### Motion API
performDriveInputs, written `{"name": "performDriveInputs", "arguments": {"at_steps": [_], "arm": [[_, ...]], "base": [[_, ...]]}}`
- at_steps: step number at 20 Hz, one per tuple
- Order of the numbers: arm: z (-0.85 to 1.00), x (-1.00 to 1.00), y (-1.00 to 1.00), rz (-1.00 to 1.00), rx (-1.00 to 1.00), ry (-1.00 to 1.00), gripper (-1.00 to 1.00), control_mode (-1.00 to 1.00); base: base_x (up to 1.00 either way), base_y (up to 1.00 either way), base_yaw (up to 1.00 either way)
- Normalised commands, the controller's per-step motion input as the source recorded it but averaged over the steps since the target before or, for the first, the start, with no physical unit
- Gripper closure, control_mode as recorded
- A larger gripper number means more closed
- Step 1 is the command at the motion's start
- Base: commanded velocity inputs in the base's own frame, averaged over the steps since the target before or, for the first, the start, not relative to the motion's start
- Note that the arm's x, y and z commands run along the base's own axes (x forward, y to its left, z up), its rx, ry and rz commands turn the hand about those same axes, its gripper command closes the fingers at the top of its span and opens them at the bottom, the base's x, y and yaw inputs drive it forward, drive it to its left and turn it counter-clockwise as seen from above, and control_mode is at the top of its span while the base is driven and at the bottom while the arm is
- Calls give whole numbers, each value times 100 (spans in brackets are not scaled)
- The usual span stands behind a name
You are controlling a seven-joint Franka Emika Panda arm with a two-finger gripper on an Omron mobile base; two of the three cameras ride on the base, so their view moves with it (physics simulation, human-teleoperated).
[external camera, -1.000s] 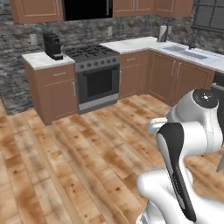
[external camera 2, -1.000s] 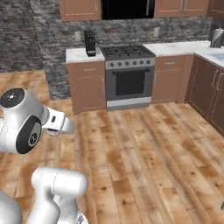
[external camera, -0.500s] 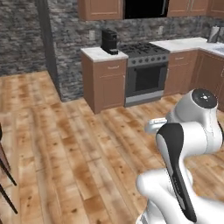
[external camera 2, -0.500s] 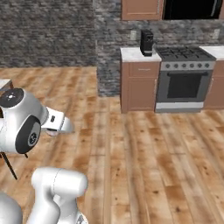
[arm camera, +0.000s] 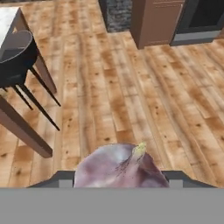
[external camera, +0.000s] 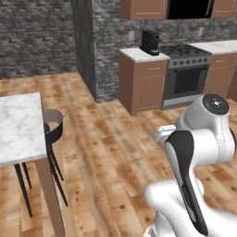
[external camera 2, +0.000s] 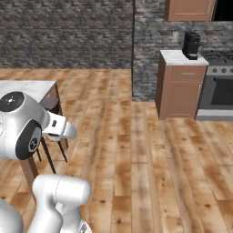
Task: Grab the garlic and lemon from the fridge, place them in the blender, close the lid, and turn on the blender to create a marinade.
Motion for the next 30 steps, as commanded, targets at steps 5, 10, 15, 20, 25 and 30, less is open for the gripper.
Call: {"name": "performDriveInputs", "arguments": {"at_steps": [5,10,15,20,25,30], "arm": [[0,0,0,0,0,0,100,100],[0,0,0,0,0,0,100,100],[0,0,0,0,0,0,100,100],[0,0,0,0,0,0,100,100],[0,0,0,0,0,0,100,100],[0,0,0,0,0,0,100,100]], "base": [[4,100,3],[26,100,0],[30,100,0],[26,100,0],[22,100,1],[25,100,3]]}}
